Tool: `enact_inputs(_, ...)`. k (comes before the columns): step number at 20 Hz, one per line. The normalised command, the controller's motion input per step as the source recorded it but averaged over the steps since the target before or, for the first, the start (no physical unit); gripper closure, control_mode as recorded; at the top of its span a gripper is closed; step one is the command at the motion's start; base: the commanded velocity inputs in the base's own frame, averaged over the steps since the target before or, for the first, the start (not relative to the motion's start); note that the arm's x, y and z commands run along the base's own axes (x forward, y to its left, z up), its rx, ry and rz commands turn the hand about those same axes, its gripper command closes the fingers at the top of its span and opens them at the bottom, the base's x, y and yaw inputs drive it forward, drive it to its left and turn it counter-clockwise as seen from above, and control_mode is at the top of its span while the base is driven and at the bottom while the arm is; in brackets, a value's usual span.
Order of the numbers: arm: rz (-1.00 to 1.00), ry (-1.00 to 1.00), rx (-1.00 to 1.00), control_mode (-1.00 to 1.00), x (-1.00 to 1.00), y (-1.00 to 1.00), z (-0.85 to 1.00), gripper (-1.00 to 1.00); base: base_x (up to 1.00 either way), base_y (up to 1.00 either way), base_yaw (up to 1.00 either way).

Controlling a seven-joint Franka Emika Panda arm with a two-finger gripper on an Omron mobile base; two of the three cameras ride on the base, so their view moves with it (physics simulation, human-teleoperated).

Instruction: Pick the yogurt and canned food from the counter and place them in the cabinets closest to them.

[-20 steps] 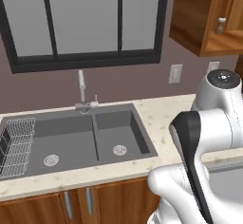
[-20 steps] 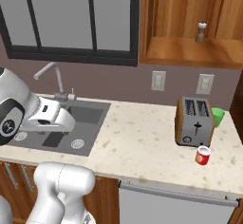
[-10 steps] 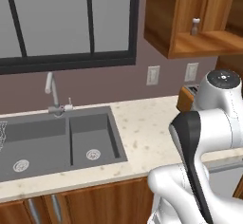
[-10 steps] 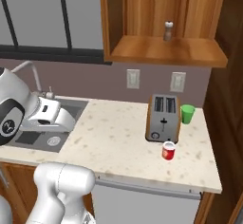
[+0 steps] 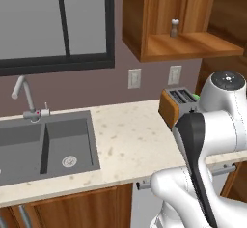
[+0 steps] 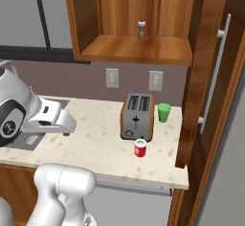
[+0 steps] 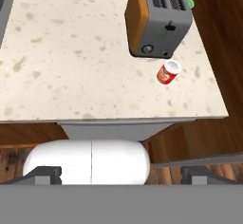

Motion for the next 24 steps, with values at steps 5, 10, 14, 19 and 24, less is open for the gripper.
enact_inputs(5, 0.00, 0.00, 0.00, 1.00, 0.00, 0.00, 0.00, -1.00, -0.02, -0.07, 0.00)
enact_inputs(10, 0.00, 0.00, 0.00, 1.00, 0.00, 0.00, 0.00, -1.00, 0.01, -0.08, 0.00)
enact_inputs(14, 0.00, 0.00, 0.00, 1.00, 0.00, 0.00, 0.00, -1.00, 0.03, -0.33, 0.00)
enact_inputs(19, 0.00, 0.00, 0.00, 1.00, 0.00, 0.00, 0.00, -1.00, 0.00, -0.29, 0.01)
enact_inputs(24, 0.00, 0.00, 0.00, 1.00, 0.00, 0.00, 0.00, -1.00, 0.00, -0.24, 0.02)
